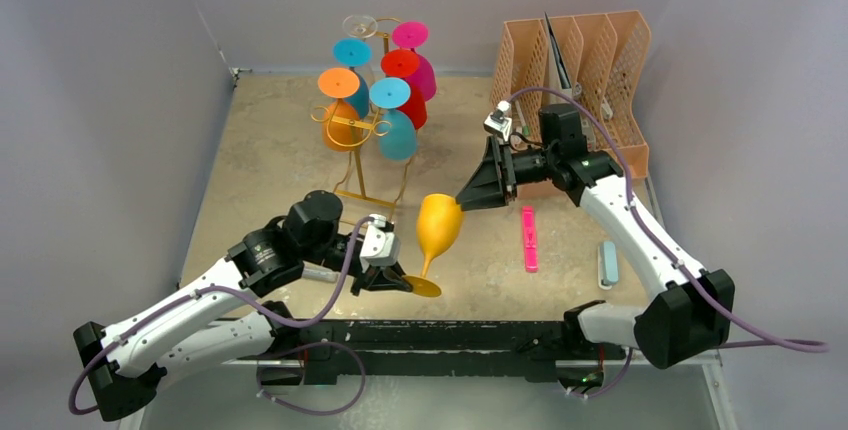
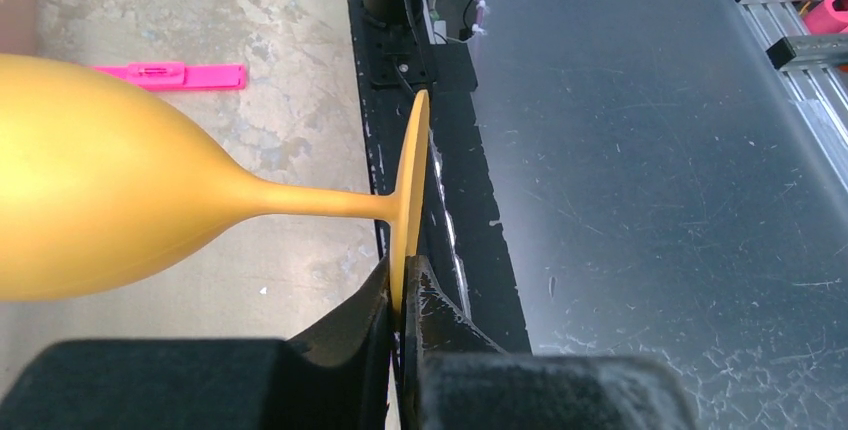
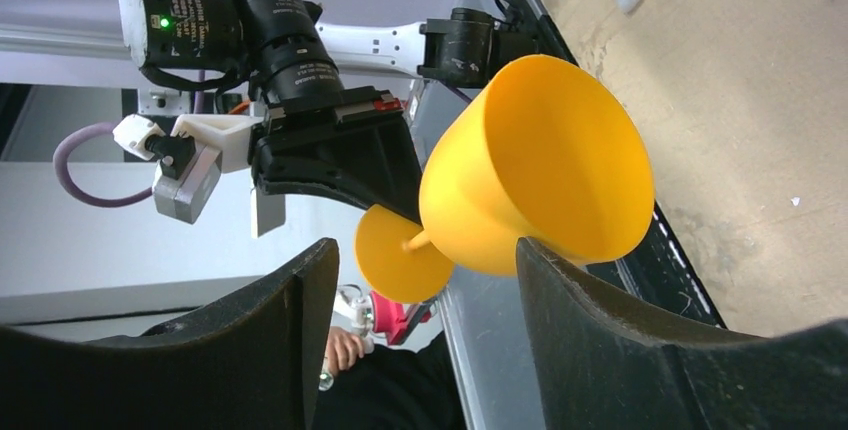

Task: Take the wine glass off the wine glass rack
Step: Place the wine glass at the center of the board.

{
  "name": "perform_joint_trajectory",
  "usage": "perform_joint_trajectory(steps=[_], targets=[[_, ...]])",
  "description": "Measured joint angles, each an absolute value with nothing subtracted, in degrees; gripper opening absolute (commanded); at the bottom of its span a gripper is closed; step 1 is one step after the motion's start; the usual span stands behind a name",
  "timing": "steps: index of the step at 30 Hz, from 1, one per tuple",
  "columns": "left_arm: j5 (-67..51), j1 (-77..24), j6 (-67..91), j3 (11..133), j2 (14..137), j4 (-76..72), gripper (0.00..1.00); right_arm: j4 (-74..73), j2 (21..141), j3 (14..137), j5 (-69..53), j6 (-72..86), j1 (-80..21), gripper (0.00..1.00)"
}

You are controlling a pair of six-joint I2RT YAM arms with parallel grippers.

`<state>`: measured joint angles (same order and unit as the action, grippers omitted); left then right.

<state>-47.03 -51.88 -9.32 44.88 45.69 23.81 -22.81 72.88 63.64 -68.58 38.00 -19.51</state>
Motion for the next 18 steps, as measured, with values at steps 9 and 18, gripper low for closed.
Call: perform_joint_trajectory(steps=[9,18], targets=[[-46.6,-51.9,-10.1,44.9,45.7,26.4,0.00,-25.7,72.6,64.9,-64.7,36.1,-19.5,0.86],[-46.6,-51.9,-11.2,45.7,45.9,27.5,0.00,-19.1,73.7,64.2,-61.0,41.4,-19.6,0.71]])
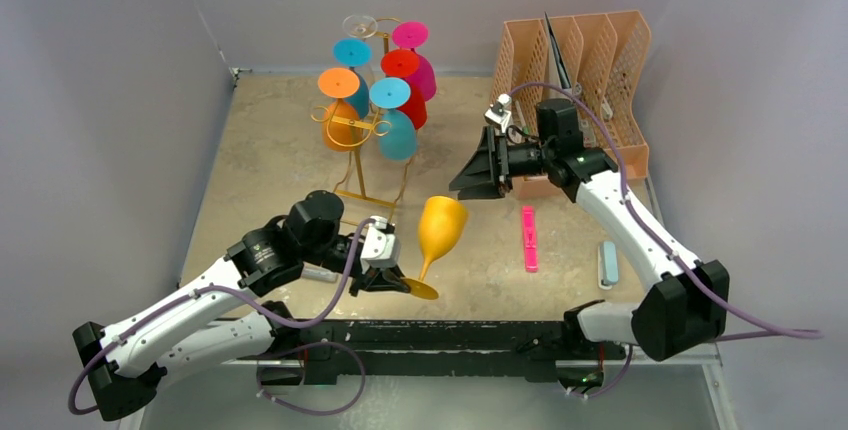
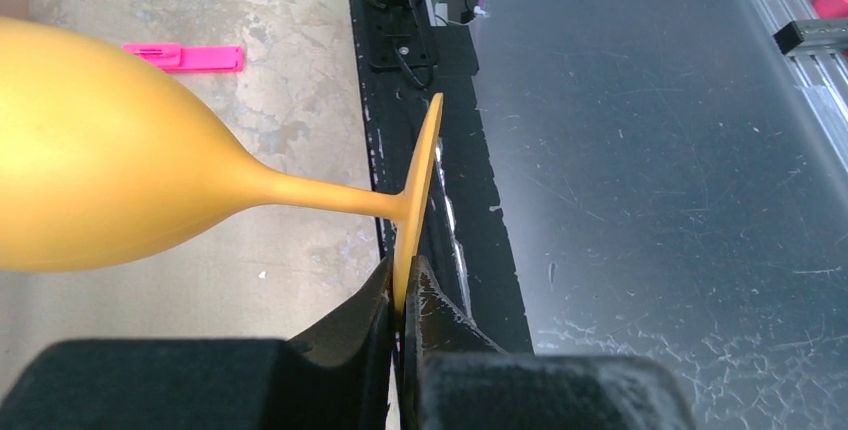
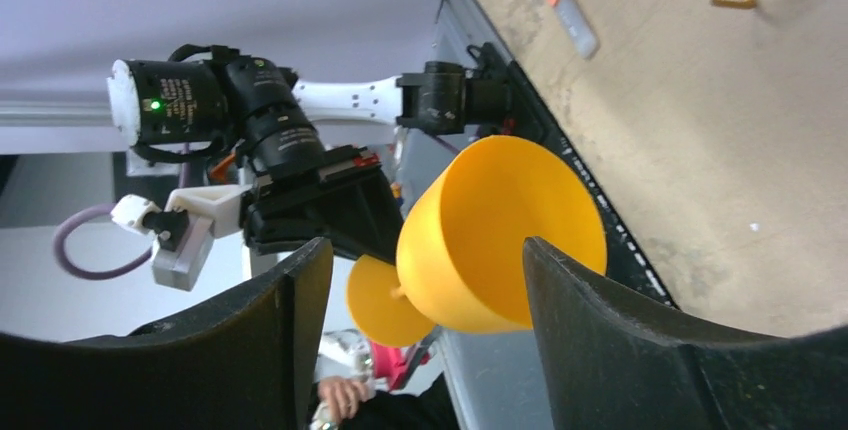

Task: Take the wine glass off the wine glass rack
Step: Place the wine glass at the center of the board.

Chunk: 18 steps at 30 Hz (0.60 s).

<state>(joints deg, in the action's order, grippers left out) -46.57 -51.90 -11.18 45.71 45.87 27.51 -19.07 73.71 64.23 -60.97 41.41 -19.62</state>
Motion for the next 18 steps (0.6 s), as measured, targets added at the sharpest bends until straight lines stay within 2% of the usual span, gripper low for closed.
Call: perform_joint_trajectory(steps=[2,8,16,18], targets=[[-45.6,-51.9,-11.2,45.7,45.9,27.4,0.00,-17.6,75.2,64.2,-63.6,43.2,-19.9,0.71],[-43.7,-52.0,-11.2,45.7,45.9,26.9,0.00,-18.3,76.6,64.2,-70.7,43.6,-20.3,0.58],[-43.5,-52.3,-11.2,45.7,45.7,25.8,0.00,-21.4,76.4,64.2,-74.6,41.3,-20.2,0.32],[-42.9,-52.3,-11.4,45.7,45.5,25.7,0.00,-21.7,76.4,64.2,-75.0,41.1,-20.2,0.29]])
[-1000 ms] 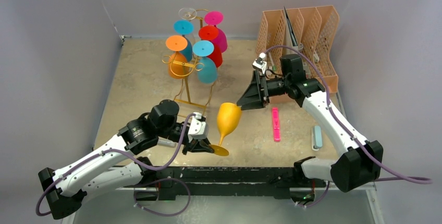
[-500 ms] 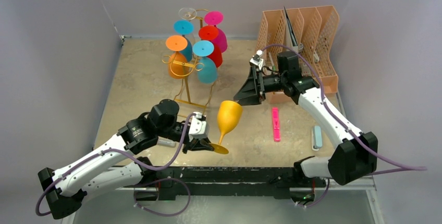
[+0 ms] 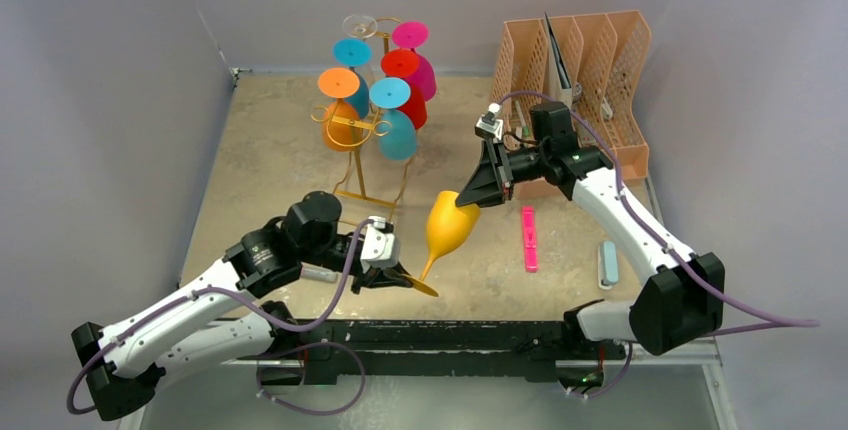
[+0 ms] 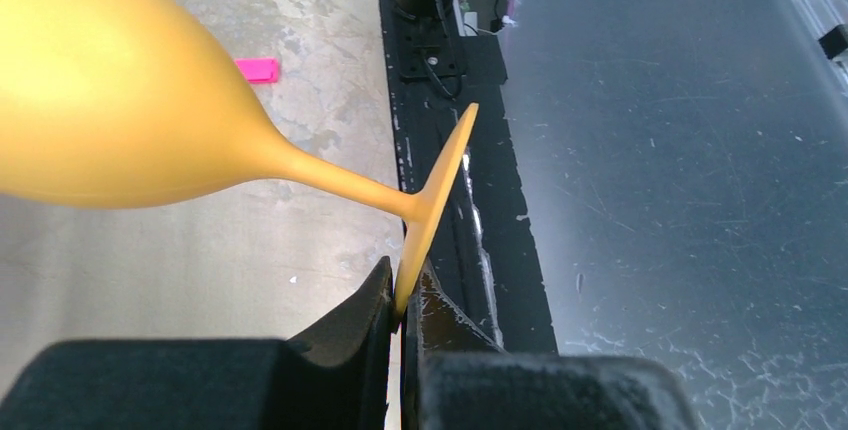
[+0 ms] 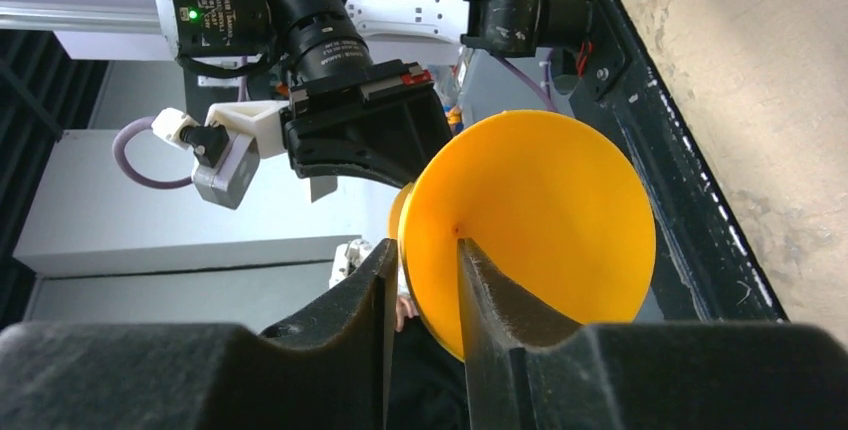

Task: Take the wine glass off the wine glass rack
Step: Place the wine glass at the center of the board.

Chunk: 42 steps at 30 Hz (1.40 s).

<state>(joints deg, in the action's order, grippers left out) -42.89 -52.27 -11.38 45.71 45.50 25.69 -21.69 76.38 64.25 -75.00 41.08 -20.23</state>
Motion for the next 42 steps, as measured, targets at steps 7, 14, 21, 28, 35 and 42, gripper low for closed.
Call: perform_joint_trajectory(steps=[7,14,21,28,35,42], targets=[[-39.7,-52.7,-11.3,45.5,44.8,24.9,0.00,-21.9,75.6,64.2,-76.4,40.9,-20.8,0.11],[-38.0,-53.0,-11.5,45.5,47.4,25.9,0.25,-21.4,74.8,64.2,-76.9,40.9,-21.0,0.00],[-29.1,-52.5,-10.0,45.6,48.1,28.4,0.70,-21.5,72.2,63.3,-70.9,41.6,-22.0,0.00],[-24.8,-52.5,-8.8,45.7,48.0,27.9,0.82,-25.4,69.8,63.7,-60.6,39.3,-22.7,0.00],[-15.1,-52.5,-5.1,45.6,46.8,27.3,0.86,-36.6,69.0,65.9,-36.1,32.4,-24.8,0.00],[-2.2,-52.4,1.0,45.6,44.1,29.9,0.88,-44.1,74.3,72.7,-10.5,25.1,-32.9,0.00]])
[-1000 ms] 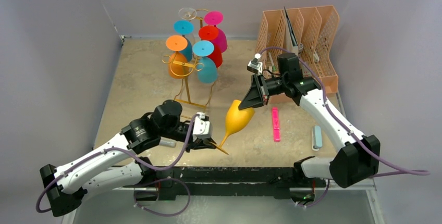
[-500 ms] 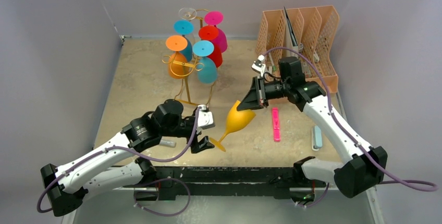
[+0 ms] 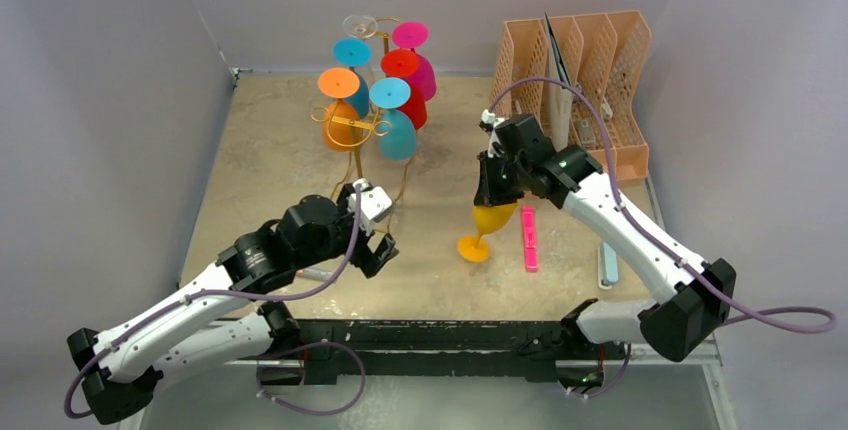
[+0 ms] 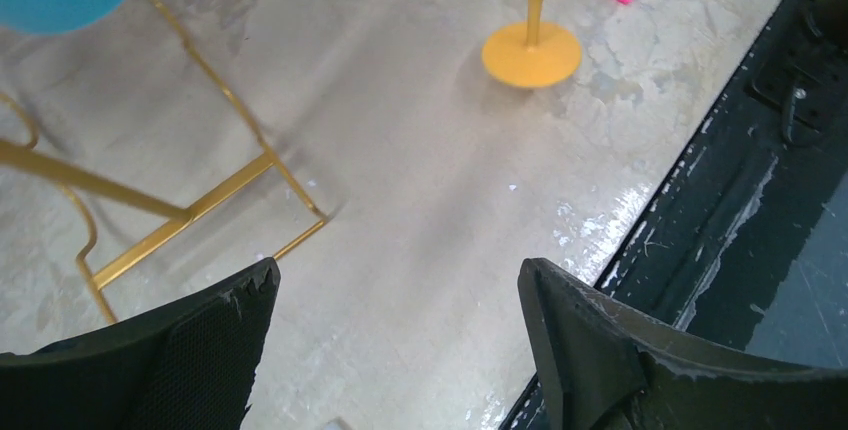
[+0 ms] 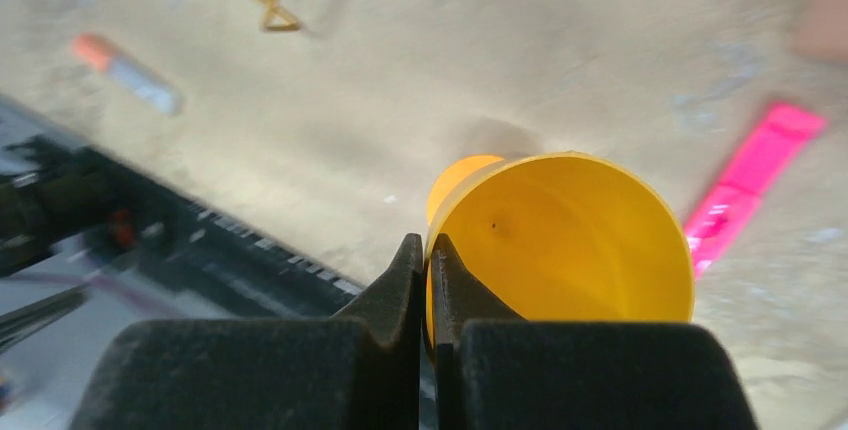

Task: Take the wine glass off the wine glass rack
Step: Place the wine glass at the center of the board.

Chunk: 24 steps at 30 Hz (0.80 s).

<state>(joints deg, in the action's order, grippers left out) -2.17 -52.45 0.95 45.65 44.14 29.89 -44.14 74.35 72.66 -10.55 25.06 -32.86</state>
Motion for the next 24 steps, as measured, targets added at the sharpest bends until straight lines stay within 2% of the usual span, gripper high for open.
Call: perform_joint_trajectory(steps=[7,13,24], targets=[[3.1,-52.4,5.5,45.6,41.4,32.6,0.90,-39.4,76.8,73.0,8.4,16.8,-38.4,0.00],[9.8,-52.4,8.4,45.9,41.8,34.2,0.91,-34.3,86.8,79.5,11.5,13.7,-38.1,0.00],[20.4,-52.4,15.4,45.9,32.0,40.1,0.98,-34.0,105.5,99.6,14.1,14.4,-34.5,0.00]])
